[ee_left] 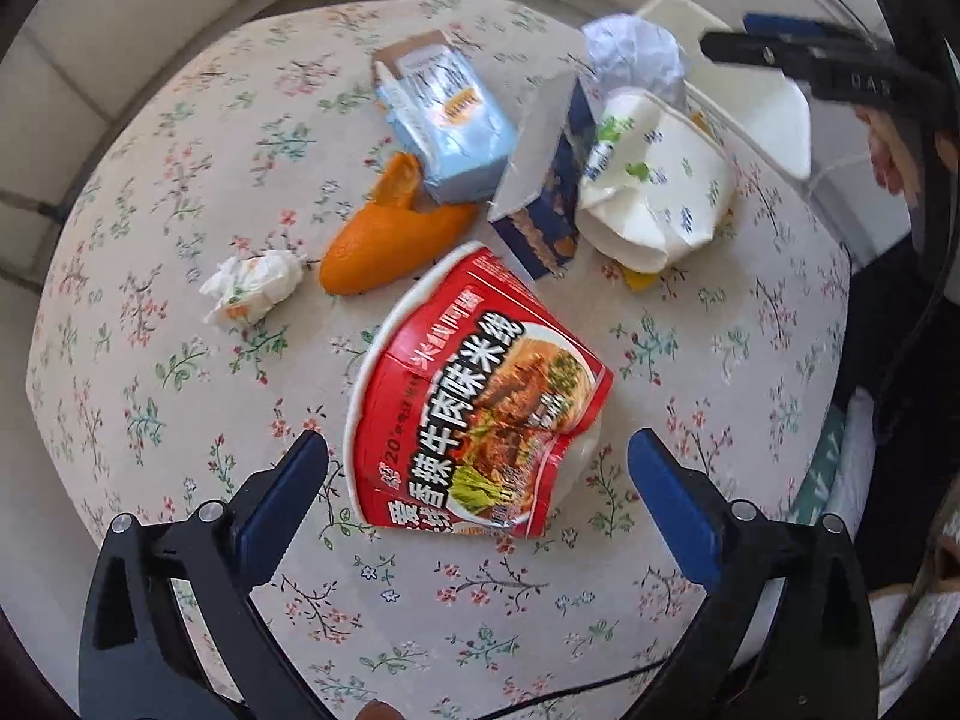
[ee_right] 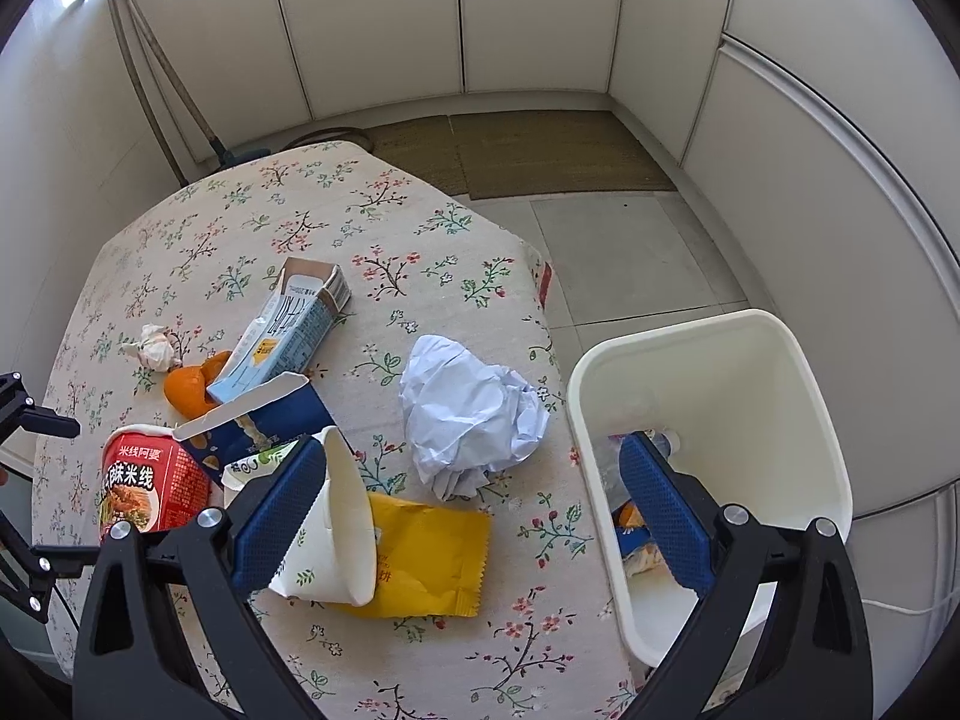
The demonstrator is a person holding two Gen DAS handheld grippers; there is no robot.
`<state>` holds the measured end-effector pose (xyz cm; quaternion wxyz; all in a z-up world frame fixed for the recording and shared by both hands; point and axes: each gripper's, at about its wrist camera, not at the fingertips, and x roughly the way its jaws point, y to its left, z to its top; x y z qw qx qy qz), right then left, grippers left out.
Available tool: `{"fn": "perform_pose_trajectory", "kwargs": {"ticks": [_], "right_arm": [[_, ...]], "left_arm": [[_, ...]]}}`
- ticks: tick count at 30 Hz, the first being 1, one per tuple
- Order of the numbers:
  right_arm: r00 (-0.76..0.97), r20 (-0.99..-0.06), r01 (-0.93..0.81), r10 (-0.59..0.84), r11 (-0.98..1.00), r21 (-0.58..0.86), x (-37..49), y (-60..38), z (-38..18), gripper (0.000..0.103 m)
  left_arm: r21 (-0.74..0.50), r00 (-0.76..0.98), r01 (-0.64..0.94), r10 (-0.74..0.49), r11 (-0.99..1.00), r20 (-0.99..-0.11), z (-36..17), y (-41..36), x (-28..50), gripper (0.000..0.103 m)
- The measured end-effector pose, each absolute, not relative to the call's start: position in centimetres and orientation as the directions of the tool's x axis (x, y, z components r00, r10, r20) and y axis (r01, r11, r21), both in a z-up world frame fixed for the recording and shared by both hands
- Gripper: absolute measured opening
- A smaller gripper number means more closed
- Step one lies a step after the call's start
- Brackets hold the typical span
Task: Collect trash
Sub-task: 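Grasp the red noodle cup rim with the left tool and lift it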
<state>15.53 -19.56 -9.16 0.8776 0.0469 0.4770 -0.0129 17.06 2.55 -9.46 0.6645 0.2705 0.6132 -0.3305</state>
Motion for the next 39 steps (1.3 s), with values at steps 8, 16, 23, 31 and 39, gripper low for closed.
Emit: {"fn": "perform_pose_trajectory", "kwargs": {"ticks": [8,16,23,31,39], "right_arm": [[0.527,-0.849,0.076,0.029,0.994,0.081,16.4,-20.5,-9.3,0.095],[0.520,-0.854,0.091,0.017,0.993,0.075,17.1,-20.8,-9.6,0.095],[0.518,-0.854,0.104,0.059,0.986,0.132,17.3,-20.6,-9.6,0.095],[0.536,-0.838,0.047,0.098,0.988,0.146,17.7,-17.7,-8.9,0.095],[0.497,-0.846,0.028,0.192,0.971,0.236,20.9,-15.6,-8.3,0.095]], "left_arm": [[-0.050,-0.080,0.866,0.037,0.498,-0.996,-13.6,-0.5,18.4,0.096],[-0.114,-0.086,0.766,-0.074,0.633,-0.994,-14.3,-0.1,20.1,0.090],[-0.209,0.103,0.517,-0.303,0.830,-0.947,-11.8,4.8,18.4,0.064],[-0.355,0.339,0.130,-0.378,0.926,-0.862,-9.1,11.3,16.8,0.044],[-0.445,0.522,-0.093,-0.337,0.891,-0.783,-5.7,16.6,14.5,0.043]]}}
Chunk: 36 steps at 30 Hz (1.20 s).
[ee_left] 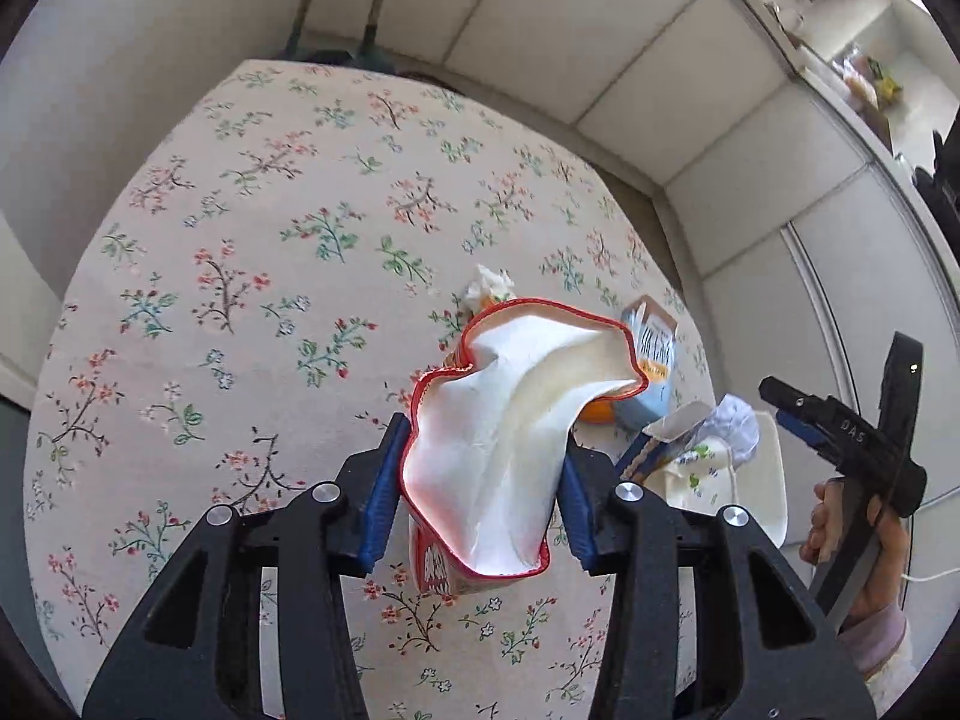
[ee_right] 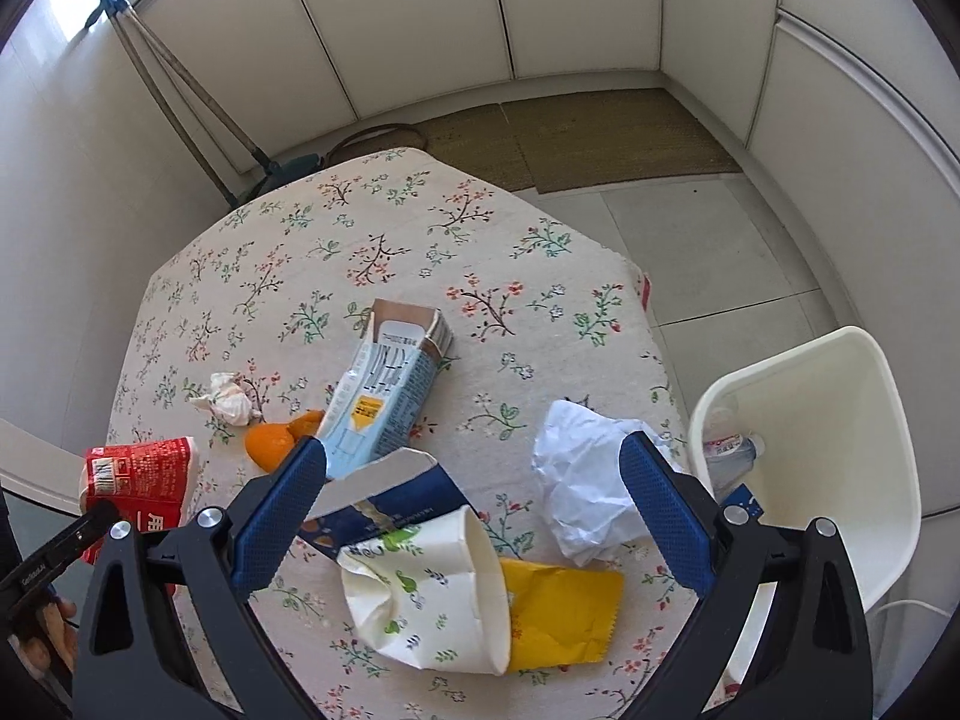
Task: Collect trash
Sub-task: 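Grasp the red noodle cup rim with the left tool and lift it, then grasp the blue milk carton with the right tool while the left tool holds the noodle cup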
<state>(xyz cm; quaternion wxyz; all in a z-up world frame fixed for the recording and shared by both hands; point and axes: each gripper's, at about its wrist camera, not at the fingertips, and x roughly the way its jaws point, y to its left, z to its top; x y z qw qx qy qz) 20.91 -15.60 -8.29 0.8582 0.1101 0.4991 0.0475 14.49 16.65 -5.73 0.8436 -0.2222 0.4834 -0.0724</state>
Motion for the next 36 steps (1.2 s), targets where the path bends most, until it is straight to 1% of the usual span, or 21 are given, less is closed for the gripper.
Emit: {"fn": "perform_pose_trajectory", "kwargs": {"ticks": [6,9,13,19,21,23,25,30,36], "right_arm": [[0.414,-0.880,0.058,0.232,0.959,0.279,24.4,-12.6,-10.2,0.095],[0.347,-0.903,0.056,0.254,0.955,0.290,25.8,-10.5,-11.7,0.095],[0.332,-0.921,0.086,0.206,0.965,0.246,27.4,-8.8,-13.2,0.095],[0.294,-0.940,0.111,0.172,0.971,0.213,28.9,-8.2,-15.4,0.095],[0.284,-0.944,0.111,0.169,0.972,0.207,29.0,-8.2,-15.9,0.090],[0.283,-0.944,0.100,0.172,0.973,0.207,29.2,-7.9,-16.1,0.067],[0.284,-0.942,0.092,0.177,0.973,0.211,29.2,-7.7,-16.1,0.060],[0.322,-0.929,0.084,0.182,0.972,0.220,29.0,-7.3,-15.6,0.059],[0.416,-0.882,0.040,0.222,0.964,0.261,27.8,-6.9,-12.3,0.059]], "left_arm": [[-0.464,0.634,-0.139,-0.281,0.875,-0.720,-3.0,19.2,13.1,0.043],[-0.473,0.657,-0.147,-0.272,0.868,-0.703,-2.6,20.3,12.9,0.043],[-0.475,0.655,-0.157,-0.269,0.866,-0.706,-2.9,21.3,13.1,0.043],[-0.463,0.658,-0.142,-0.266,0.875,-0.705,-2.5,20.8,14.1,0.043],[-0.455,0.659,-0.141,-0.260,0.879,-0.706,-2.5,20.5,14.4,0.043],[-0.449,0.655,-0.144,-0.255,0.882,-0.712,-2.7,20.2,14.6,0.043],[-0.444,0.650,-0.151,-0.250,0.883,-0.718,-2.9,20.2,14.6,0.043],[-0.441,0.647,-0.183,-0.230,0.879,-0.727,-3.1,20.5,14.4,0.043],[-0.451,0.663,-0.206,-0.215,0.869,-0.717,-2.7,20.7,14.2,0.043]]}}
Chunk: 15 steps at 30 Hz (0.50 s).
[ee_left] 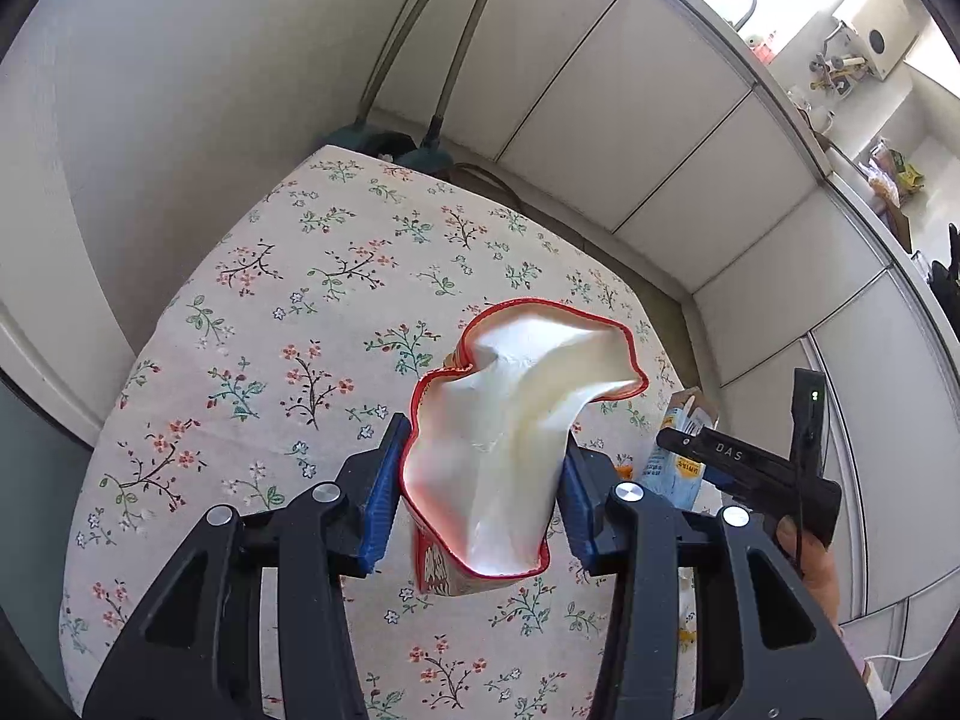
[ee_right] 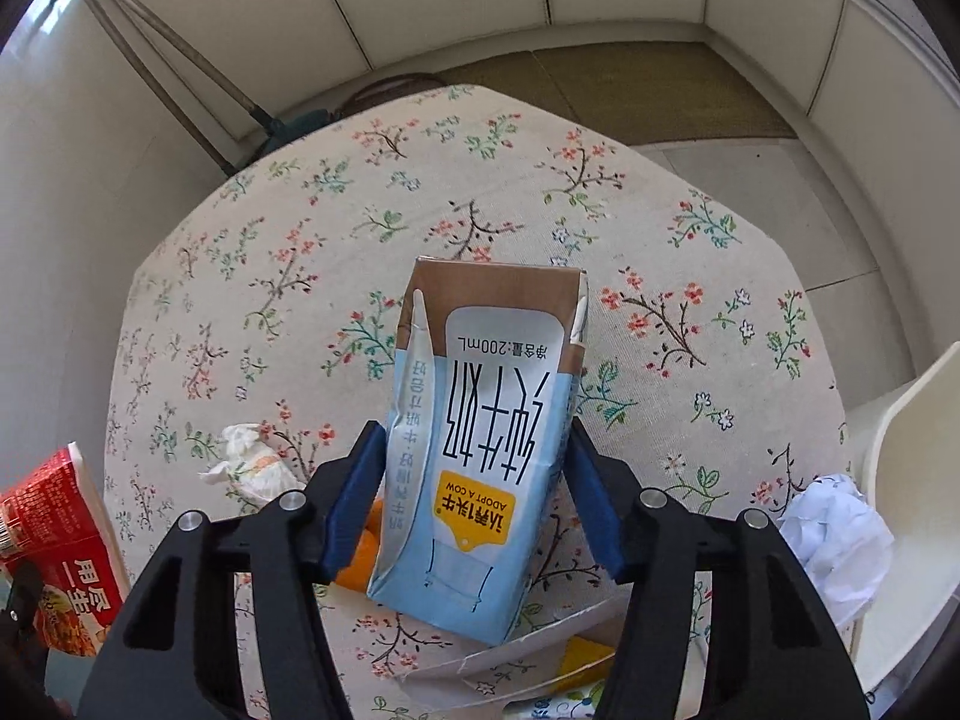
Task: Collect trash
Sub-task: 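Grasp the blue milk carton with the right tool while the left tool holds the noodle cup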
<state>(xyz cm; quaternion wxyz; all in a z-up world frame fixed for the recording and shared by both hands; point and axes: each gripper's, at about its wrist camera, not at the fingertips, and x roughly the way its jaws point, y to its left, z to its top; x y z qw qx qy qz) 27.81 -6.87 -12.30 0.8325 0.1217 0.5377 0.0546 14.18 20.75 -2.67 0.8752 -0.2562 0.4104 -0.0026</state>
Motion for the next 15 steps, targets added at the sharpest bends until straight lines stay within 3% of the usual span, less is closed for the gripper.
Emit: {"fn": "perform_pose_trajectory", "kwargs": {"ticks": [15], "right_arm": [[0.585,-0.764,-0.056,0.270,0.954,0.294,23.4,-7.9,-4.6,0.059]], "left_arm": [[-0.491,0.721,-0.191,-0.218,0.850,-0.658,-0.5,19.1,13.8,0.043]]}}
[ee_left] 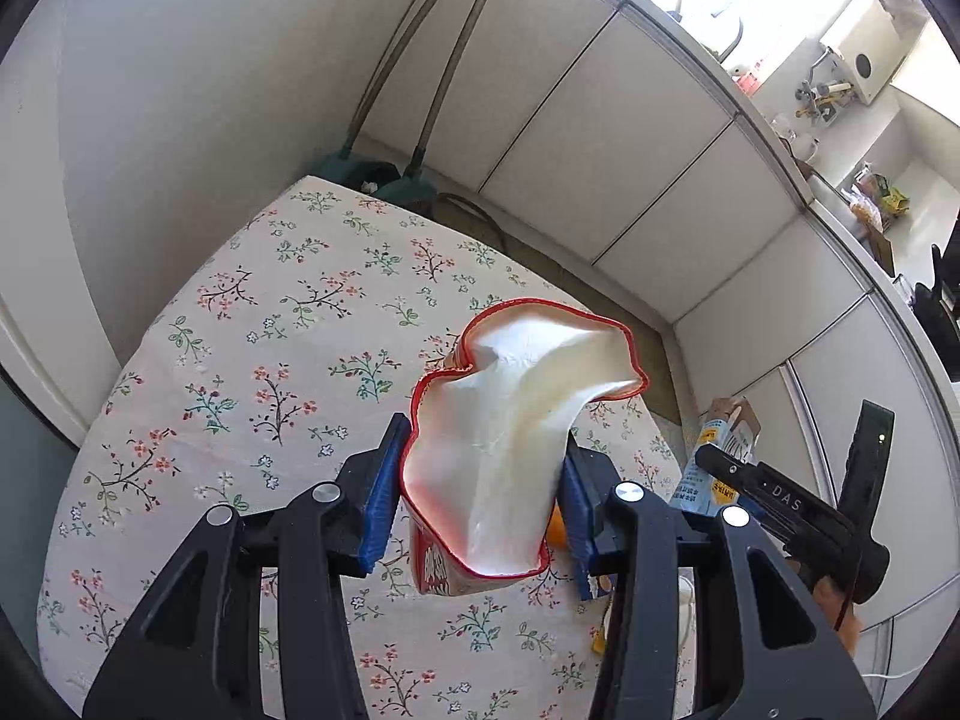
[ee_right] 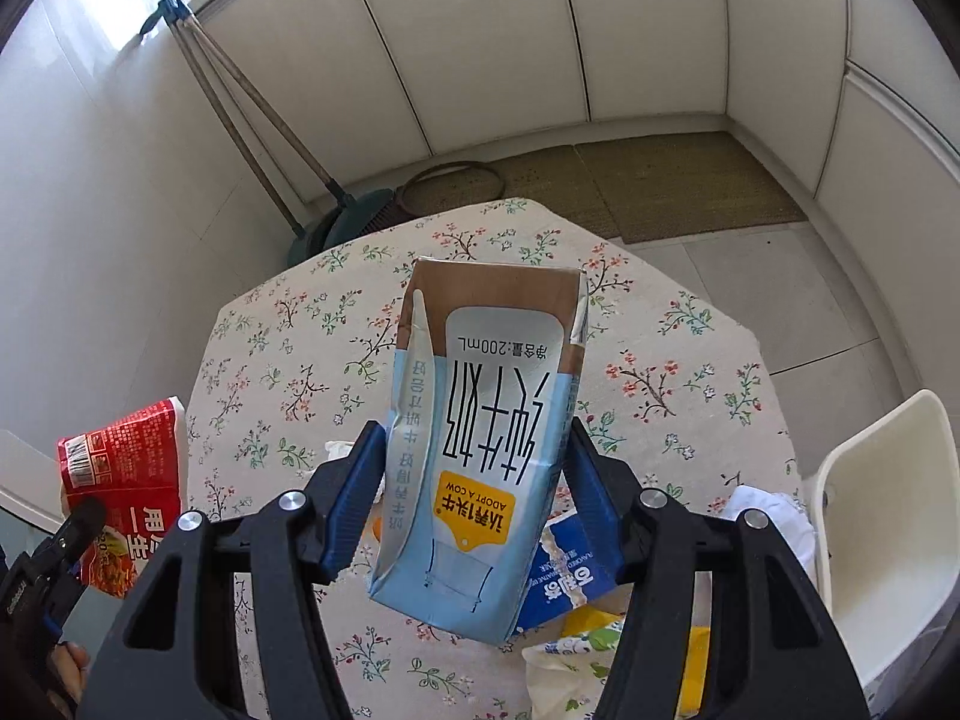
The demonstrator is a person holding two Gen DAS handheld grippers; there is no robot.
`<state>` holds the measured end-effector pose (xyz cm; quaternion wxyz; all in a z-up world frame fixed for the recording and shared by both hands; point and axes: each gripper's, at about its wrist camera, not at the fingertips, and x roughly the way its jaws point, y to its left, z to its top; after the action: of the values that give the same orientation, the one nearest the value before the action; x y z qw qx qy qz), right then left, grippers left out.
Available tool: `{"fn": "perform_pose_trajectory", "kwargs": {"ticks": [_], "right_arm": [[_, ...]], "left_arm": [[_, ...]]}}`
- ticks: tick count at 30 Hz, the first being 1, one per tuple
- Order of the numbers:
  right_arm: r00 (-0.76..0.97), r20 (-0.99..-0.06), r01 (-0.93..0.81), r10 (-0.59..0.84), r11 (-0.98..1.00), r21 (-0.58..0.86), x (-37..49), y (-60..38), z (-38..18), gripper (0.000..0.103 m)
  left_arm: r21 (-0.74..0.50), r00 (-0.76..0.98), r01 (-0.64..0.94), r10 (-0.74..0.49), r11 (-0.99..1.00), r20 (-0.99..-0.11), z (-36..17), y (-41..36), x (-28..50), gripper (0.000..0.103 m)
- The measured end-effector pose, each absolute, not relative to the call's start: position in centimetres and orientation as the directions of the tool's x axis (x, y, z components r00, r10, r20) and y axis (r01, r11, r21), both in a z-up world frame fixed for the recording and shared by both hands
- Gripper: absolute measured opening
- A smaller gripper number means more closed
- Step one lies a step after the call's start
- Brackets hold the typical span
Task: Collect trash
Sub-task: 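Grasp the blue milk carton with the right tool while the left tool holds the noodle cup, then drop the carton into the bin with the right tool while the left tool drops the noodle cup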
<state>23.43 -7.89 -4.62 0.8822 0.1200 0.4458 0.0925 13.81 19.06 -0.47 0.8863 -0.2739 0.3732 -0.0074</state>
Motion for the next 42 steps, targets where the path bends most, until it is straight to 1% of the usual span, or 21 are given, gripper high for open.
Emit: {"fn": "perform_pose_trajectory", "kwargs": {"ticks": [5,9,15,19,24,30,34,36,38,42], "right_arm": [[0.646,-0.731,-0.045,0.222,0.966,0.255,21.4,-10.5,-2.7,0.059],[0.674,-0.718,-0.002,0.174,0.972,0.234,20.2,-13.8,-1.5,0.059],[0.705,-0.701,0.096,0.106,0.965,0.242,18.6,-19.9,-0.7,0.059],[0.719,-0.694,0.176,0.032,0.958,0.226,17.6,-24.0,-0.8,0.059],[0.703,-0.710,0.271,-0.040,0.938,0.215,16.5,-28.9,-1.6,0.059],[0.646,-0.753,0.383,-0.124,0.906,0.180,15.5,-33.9,-3.4,0.061],[0.625,-0.766,0.432,-0.151,0.884,0.179,14.4,-36.6,-4.3,0.078],[0.629,-0.758,0.457,-0.171,0.871,0.182,13.6,-38.0,-4.3,0.081],[0.635,-0.751,0.479,-0.180,0.855,0.200,12.7,-39.6,-4.1,0.086],[0.638,-0.738,0.529,-0.220,0.822,0.213,11.2,-42.5,-3.5,0.088]], "left_arm": [[-0.514,0.729,-0.165,-0.247,0.842,-0.638,-0.1,17.4,14.2,0.043],[-0.513,0.733,-0.137,-0.261,0.848,-0.628,0.2,15.5,14.4,0.043],[-0.493,0.725,-0.101,-0.275,0.864,-0.631,0.1,12.4,14.7,0.043],[-0.483,0.713,-0.079,-0.289,0.872,-0.638,-0.1,10.2,15.1,0.043],[-0.469,0.703,-0.034,-0.312,0.883,-0.639,0.1,7.2,15.4,0.043],[-0.460,0.686,0.031,-0.353,0.888,-0.636,0.4,3.2,15.7,0.043],[-0.464,0.668,0.070,-0.386,0.883,-0.636,0.4,0.4,16.1,0.043],[-0.472,0.655,0.094,-0.412,0.876,-0.634,0.4,-1.2,16.3,0.044],[-0.470,0.646,0.124,-0.431,0.874,-0.631,0.4,-2.9,16.4,0.044],[-0.458,0.618,0.190,-0.468,0.868,-0.631,0.1,-6.9,16.3,0.044]]}}
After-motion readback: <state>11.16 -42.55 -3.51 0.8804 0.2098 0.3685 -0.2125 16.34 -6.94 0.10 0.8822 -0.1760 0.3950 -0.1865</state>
